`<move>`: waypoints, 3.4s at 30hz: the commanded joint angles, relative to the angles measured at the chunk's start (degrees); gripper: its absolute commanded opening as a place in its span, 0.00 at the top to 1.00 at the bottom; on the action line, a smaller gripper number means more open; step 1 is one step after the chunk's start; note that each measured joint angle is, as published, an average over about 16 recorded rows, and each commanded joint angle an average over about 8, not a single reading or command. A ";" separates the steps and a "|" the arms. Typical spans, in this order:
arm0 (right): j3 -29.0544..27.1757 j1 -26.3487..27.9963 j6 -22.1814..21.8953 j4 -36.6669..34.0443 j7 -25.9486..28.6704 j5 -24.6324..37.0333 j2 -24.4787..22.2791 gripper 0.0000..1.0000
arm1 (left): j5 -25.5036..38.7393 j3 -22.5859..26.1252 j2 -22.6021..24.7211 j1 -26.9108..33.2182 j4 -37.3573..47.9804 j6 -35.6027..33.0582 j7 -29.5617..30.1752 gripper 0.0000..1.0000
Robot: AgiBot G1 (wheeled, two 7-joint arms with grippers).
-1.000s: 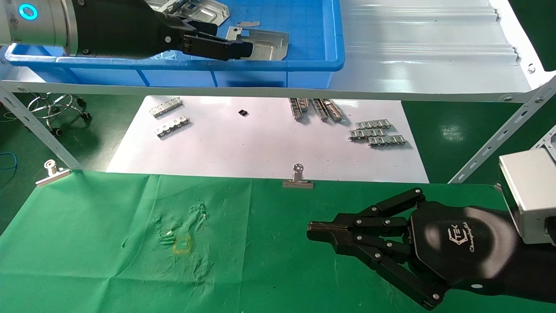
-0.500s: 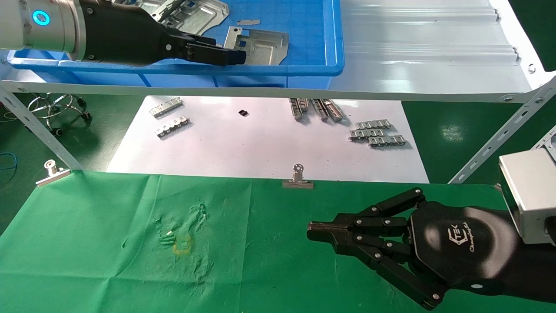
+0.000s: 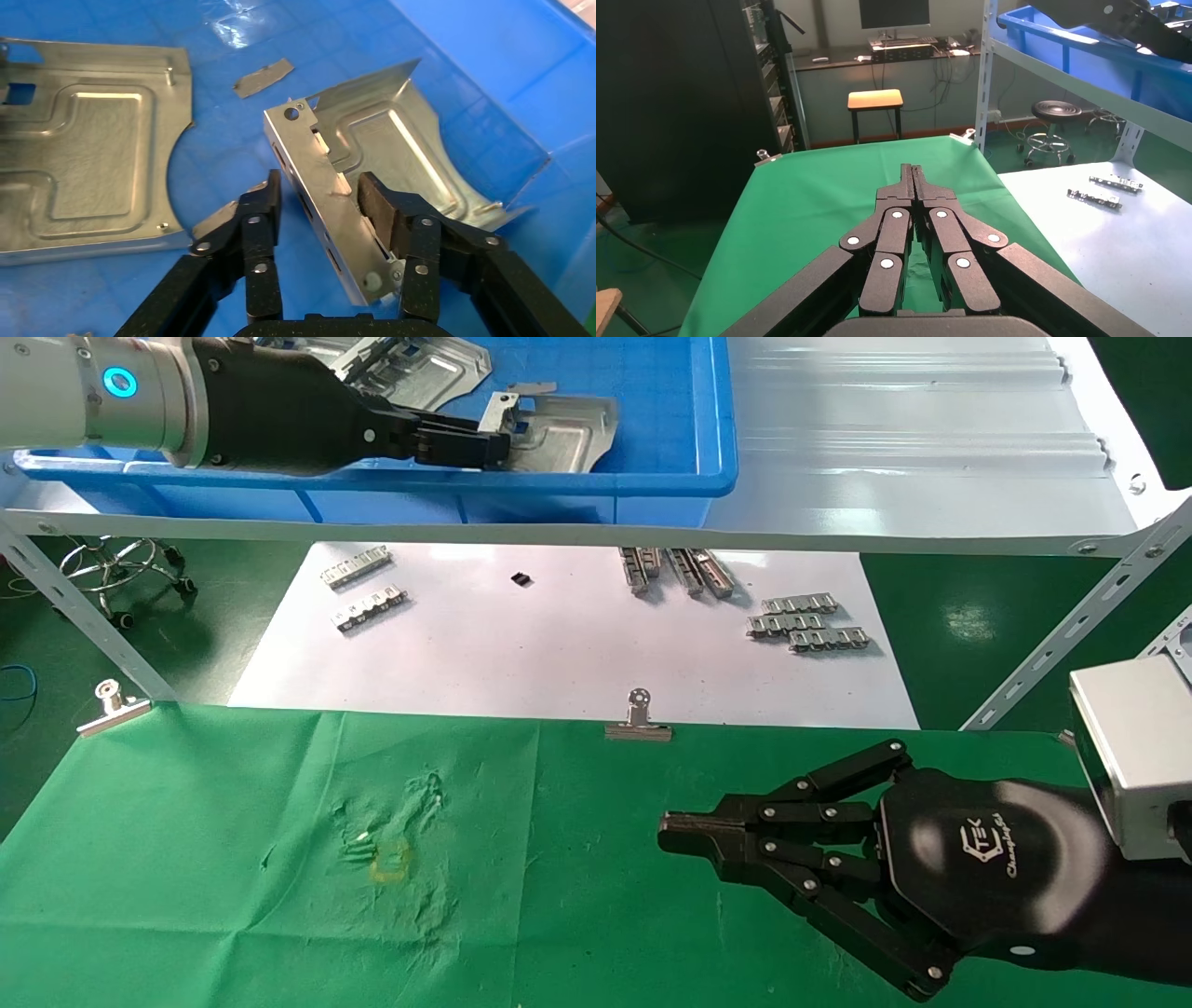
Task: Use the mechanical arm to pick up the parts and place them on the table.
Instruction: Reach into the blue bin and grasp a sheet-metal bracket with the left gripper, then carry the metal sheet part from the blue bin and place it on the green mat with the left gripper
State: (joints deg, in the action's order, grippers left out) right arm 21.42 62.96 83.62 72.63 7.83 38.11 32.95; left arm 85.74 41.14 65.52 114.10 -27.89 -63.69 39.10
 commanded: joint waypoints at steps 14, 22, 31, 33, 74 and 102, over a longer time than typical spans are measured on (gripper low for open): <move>0.01 0.00 0.00 0.00 0.00 -0.01 0.00 1.00 | -1.30 -1.02 0.01 0.12 1.83 0.33 -4.71 1.00; 0.01 0.00 0.00 0.00 -0.01 -0.01 0.00 1.00 | -3.08 -2.50 -1.01 -0.15 0.52 1.09 -7.67 1.00; 0.02 0.00 -0.01 0.00 -0.01 -0.01 -0.01 1.00 | -8.17 -5.93 -4.25 -2.04 -4.55 -1.12 -16.08 1.00; 0.02 0.00 -0.01 0.00 -0.01 -0.01 -0.01 1.00 | -9.63 -6.72 -5.23 -2.47 -5.33 -2.75 -17.79 1.00; 0.04 0.01 -0.01 0.00 -0.02 -0.03 -0.01 1.00 | -26.45 -15.41 -20.92 -12.89 -23.03 -24.33 -41.48 1.00; 0.05 0.01 -0.02 0.00 -0.03 -0.04 -0.02 1.00 | -14.03 -5.52 -36.40 -32.14 -48.95 -8.06 -46.89 1.00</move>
State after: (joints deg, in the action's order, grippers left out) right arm 21.48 62.98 83.60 72.63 7.81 38.07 32.93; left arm 71.75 35.77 29.66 82.61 -75.50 -72.64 -8.19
